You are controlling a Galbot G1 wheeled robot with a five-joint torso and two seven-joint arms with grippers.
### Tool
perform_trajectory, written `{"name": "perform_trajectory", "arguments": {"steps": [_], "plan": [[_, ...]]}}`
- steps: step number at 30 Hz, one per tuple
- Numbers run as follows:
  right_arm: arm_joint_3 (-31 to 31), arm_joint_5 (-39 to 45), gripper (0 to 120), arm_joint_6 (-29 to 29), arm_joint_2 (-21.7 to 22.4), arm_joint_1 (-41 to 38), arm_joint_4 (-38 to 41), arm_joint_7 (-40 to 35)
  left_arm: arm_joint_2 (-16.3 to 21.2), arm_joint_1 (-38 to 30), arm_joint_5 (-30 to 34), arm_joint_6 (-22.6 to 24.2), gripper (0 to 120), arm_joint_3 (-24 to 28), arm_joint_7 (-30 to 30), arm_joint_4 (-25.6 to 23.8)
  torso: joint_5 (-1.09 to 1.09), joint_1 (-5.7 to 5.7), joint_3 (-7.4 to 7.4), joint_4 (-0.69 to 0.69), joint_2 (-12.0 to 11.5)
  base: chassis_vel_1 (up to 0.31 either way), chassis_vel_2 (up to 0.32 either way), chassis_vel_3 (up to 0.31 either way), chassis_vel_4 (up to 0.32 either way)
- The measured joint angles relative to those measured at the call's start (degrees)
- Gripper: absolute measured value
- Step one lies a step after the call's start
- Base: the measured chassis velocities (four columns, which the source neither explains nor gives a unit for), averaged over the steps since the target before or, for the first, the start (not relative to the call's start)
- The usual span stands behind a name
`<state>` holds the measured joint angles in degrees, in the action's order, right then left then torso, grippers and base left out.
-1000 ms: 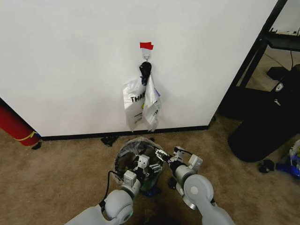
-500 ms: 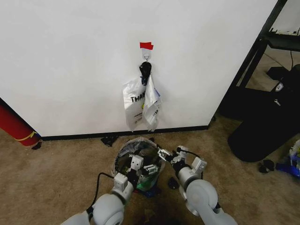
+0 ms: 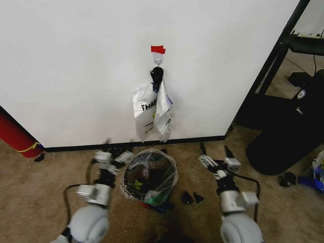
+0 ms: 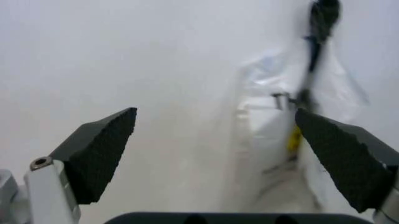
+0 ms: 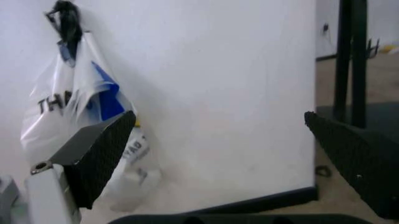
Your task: Pick up the garbage bag from the wall and place it over the trash bin.
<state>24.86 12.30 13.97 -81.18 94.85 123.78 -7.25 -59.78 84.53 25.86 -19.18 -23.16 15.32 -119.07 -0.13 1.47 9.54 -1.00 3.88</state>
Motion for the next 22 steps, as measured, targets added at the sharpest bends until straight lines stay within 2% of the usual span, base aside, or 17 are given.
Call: {"name": "perform_trajectory", "arguments": {"steps": [4,9,15,22], "plan": [[1.3,-4.8,100,5.4,-1.8,8.4,3.1,2.4,-2.2,6.5,-0.6,-2.5,100,-6.7,-2.2,-1.0,0.00,0.00,0.00,0.00,0.0,0.000,0.000,0.000,0.000],[1.3,-7.0,100,8.0,-3.6,11.7,5.1,2.7,-4.7,11.8,-3.1,-5.3,100,-9.3,-3.2,-1.5,0.02,0.00,0.00,0.01,0.0,0.000,0.000,0.000,0.000],[1.4,-9.0,100,9.1,-6.0,12.7,6.0,2.7,-7.7,13.4,-4.7,-6.4,100,-9.5,-3.4,-2.9,0.02,0.00,0.00,0.00,0.0,0.000,0.000,0.000,0.000],[1.5,-10.8,100,10.9,-7.2,13.5,6.2,2.4,-6.5,12.9,-6.5,-5.9,100,-8.7,-3.0,-3.1,0.02,0.00,0.00,0.00,0.0,0.000,0.000,0.000,0.000]]}}
